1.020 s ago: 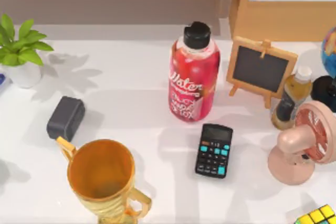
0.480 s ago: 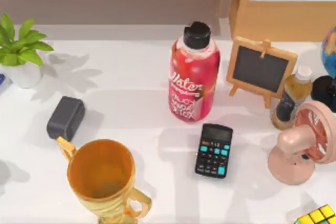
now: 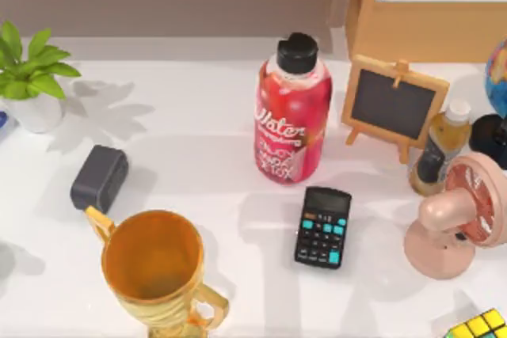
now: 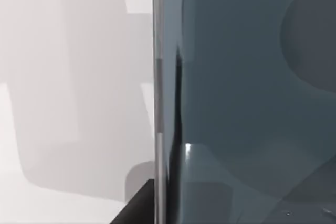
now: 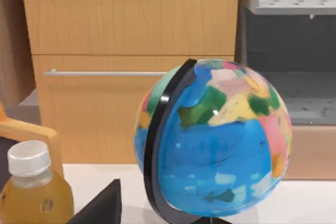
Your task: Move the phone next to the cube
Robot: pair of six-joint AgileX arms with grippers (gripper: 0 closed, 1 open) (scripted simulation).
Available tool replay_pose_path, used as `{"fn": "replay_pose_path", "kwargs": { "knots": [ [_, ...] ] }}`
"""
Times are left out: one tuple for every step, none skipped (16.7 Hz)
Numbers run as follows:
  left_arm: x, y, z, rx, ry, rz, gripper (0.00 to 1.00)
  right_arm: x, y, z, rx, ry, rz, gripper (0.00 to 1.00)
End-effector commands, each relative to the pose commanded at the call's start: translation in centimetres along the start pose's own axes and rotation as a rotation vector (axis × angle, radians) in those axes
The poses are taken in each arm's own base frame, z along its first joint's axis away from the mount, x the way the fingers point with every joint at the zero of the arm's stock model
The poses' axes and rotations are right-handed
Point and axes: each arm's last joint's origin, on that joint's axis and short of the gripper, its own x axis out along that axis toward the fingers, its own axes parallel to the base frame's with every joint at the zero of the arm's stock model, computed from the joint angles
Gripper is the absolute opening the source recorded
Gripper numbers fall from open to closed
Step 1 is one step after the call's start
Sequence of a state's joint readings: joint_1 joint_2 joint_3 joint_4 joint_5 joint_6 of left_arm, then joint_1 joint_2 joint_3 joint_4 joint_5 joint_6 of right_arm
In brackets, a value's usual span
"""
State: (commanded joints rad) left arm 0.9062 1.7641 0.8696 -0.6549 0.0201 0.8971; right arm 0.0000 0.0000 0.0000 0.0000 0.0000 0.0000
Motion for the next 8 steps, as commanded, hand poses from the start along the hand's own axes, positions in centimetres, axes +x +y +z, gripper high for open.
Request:
{"fn": "replay_pose_path", "kwargs": {
  "knots": [
    [0.0,0.0,0.0,0.0,0.0,0.0,0.0,0.0,0.0,0.0,0.0,0.0,0.0,1.0],
    [0.0,0.0,0.0,0.0,0.0,0.0,0.0,0.0,0.0,0.0,0.0,0.0,0.0,1.0],
    [0.0,0.0,0.0,0.0,0.0,0.0,0.0,0.0,0.0,0.0,0.0,0.0,0.0,1.0],
    [-0.8,-0.1,0.0,-0.005,-0.012,-0.004,0.0,0.0,0.0,0.0,0.0,0.0,0.0,1.0],
    [-0.9,-0.1,0.0,-0.005,-0.013,-0.003,0.0,0.0,0.0,0.0,0.0,0.0,0.0,1.0],
    [-1.2,-0.1,0.0,-0.006,-0.014,-0.002,0.0,0.0,0.0,0.0,0.0,0.0,0.0,1.0],
    [-1.5,-0.1,0.0,-0.006,-0.012,-0.004,0.0,0.0,0.0,0.0,0.0,0.0,0.0,1.0],
    [-1.9,-0.1,0.0,-0.006,-0.009,-0.007,0.0,0.0,0.0,0.0,0.0,0.0,0.0,1.0]
  ]
}}
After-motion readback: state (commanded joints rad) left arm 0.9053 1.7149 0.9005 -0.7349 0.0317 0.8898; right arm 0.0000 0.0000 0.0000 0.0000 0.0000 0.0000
